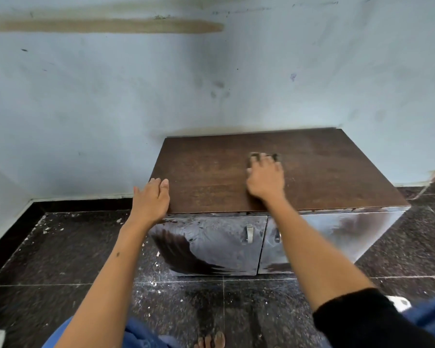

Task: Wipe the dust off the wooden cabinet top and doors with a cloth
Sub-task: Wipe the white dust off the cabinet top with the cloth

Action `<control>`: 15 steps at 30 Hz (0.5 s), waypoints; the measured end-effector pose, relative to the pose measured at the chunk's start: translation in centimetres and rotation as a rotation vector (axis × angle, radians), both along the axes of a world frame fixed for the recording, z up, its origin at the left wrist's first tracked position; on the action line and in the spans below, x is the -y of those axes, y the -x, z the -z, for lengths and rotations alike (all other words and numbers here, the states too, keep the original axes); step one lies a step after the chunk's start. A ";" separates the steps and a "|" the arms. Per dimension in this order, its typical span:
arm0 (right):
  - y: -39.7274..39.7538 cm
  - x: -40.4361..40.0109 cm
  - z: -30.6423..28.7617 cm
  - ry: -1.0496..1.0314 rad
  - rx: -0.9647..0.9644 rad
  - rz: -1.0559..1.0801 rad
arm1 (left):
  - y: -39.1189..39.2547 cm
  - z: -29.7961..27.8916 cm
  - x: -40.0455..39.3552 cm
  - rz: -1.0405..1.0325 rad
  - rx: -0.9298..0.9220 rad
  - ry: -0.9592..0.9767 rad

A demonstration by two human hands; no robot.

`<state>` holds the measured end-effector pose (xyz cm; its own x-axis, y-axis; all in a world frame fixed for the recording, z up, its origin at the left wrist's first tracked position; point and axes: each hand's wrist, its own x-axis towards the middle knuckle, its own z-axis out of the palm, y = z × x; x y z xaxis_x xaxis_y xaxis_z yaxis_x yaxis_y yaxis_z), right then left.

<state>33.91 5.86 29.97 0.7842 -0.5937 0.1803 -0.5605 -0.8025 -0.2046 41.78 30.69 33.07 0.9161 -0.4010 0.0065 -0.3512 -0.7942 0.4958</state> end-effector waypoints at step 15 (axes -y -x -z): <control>-13.4 -5.6 -0.3 -0.193 -0.078 -0.337 | -2.7 2.3 1.7 0.070 0.132 -0.224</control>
<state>47.28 11.43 30.26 0.9480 -0.3174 0.0230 -0.2916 -0.8951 -0.3372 44.44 28.99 30.80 0.8834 -0.4678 0.0275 -0.4586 -0.8508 0.2566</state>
